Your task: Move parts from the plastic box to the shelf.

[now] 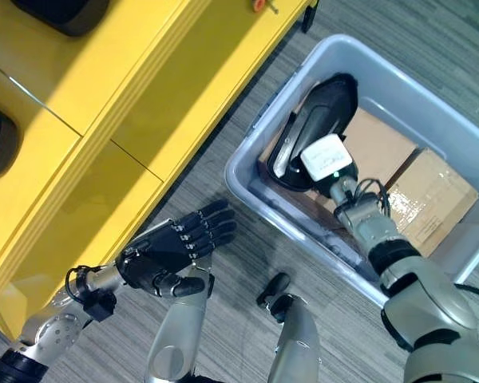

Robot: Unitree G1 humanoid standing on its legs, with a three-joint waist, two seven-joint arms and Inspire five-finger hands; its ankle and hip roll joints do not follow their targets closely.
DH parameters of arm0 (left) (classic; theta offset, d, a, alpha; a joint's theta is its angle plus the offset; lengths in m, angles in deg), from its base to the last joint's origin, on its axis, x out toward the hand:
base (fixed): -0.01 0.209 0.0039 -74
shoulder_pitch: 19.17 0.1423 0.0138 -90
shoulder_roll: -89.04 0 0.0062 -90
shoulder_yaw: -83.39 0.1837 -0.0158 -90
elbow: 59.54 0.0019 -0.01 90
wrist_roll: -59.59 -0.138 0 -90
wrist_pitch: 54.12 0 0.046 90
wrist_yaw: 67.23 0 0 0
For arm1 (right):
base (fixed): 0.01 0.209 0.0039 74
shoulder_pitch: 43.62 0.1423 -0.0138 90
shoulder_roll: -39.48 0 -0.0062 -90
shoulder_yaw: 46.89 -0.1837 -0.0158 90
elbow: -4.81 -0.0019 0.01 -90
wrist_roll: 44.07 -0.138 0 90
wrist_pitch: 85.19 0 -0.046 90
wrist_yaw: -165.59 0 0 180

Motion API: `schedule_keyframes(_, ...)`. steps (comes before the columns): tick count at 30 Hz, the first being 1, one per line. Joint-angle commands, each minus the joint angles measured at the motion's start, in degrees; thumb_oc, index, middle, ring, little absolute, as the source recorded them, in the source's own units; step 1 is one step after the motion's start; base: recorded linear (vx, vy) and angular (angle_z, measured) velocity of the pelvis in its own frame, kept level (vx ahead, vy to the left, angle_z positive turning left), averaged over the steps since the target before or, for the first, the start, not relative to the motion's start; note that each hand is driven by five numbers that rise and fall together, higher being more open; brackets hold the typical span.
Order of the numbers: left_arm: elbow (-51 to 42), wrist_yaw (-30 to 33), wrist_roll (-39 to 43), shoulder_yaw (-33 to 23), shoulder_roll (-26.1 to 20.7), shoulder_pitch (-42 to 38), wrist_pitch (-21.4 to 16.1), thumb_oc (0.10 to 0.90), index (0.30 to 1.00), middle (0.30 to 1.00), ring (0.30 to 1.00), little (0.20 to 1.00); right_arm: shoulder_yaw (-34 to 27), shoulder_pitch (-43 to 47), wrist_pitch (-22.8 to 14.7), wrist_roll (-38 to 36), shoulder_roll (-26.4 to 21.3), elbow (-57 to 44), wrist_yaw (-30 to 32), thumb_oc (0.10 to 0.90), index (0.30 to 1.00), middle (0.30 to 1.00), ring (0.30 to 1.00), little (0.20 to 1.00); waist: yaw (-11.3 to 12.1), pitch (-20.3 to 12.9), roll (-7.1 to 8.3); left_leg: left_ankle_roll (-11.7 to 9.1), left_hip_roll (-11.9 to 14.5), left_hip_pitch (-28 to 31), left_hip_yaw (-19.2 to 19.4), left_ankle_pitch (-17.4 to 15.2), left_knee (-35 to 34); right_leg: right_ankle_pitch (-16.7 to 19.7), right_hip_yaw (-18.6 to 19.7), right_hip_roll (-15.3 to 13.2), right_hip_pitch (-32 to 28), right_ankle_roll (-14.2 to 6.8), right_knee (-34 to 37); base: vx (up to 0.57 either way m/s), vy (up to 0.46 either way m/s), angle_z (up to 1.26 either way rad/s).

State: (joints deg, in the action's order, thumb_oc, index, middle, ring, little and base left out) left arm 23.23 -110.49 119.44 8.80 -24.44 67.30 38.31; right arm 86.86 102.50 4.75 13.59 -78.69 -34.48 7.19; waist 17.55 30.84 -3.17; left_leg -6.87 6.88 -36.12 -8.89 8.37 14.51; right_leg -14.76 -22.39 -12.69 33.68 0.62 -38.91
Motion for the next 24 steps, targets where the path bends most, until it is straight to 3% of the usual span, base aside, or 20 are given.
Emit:
schedule_keyframes(1,-5.58,-4.13,0.09,-2.05,2.03,-0.28,-2.48,0.9,1.0,1.0,1.0,1.0,3.26,-0.96,-2.55,-1.82,-2.3,5.83,-3.32,0.4,0.3,0.3,0.3,0.3,0.93,-1.04,-2.75,4.76,-3.4,0.71,5.72,-3.29,-3.41,-4.41,1.41,4.31,-2.13,-1.01,-5.34,-0.02,-0.037,0.07)
schedule_keyframes(7,-5.66,-4.51,-0.71,-2.14,2.15,-0.06,-2.53,0.9,1.0,1.0,1.0,1.0,3.27,-1.89,-5.92,-1.95,-2.34,4.44,-0.78,0.4,0.3,0.3,0.3,0.3,0.7,-1.04,-2.69,4.95,-3.38,0.11,5.73,-3.7,-2.35,-4.54,1.6,4.23,-1.34,-0.93,-6.14,-0.01,-0.01,0.01)
schedule_keyframes(12,-5.49,-5.47,-0.55,-1.87,1.65,-0.14,-3.3,0.9,1.0,1.0,1.0,1.0,2.56,-3.13,-7.88,-2.16,-2.16,2.83,5.91,0.4,0.3,0.3,0.3,0.3,0.13,-1.04,-2.63,4.97,-3.15,0.97,5.86,-4.11,-2.01,-3.91,2.01,4.61,-2.34,-0.97,-4.7,-0.01,-0.006,0.0)
schedule_keyframes(24,-7.45,-6.1,1.59,-2.33,0.4,-0.66,-2.68,0.9,1.0,1.0,1.0,1.0,-3.78,-5.9,-12.72,3.23,-4.64,-10.9,21.59,0.4,0.3,0.3,0.3,0.3,-2.59,-1.04,-2.26,4.41,-1.68,9.28,7.09,-3.58,-4.82,0.55,3.76,6.73,-11.32,-1.32,5.9,-0.03,0.026,-0.07)
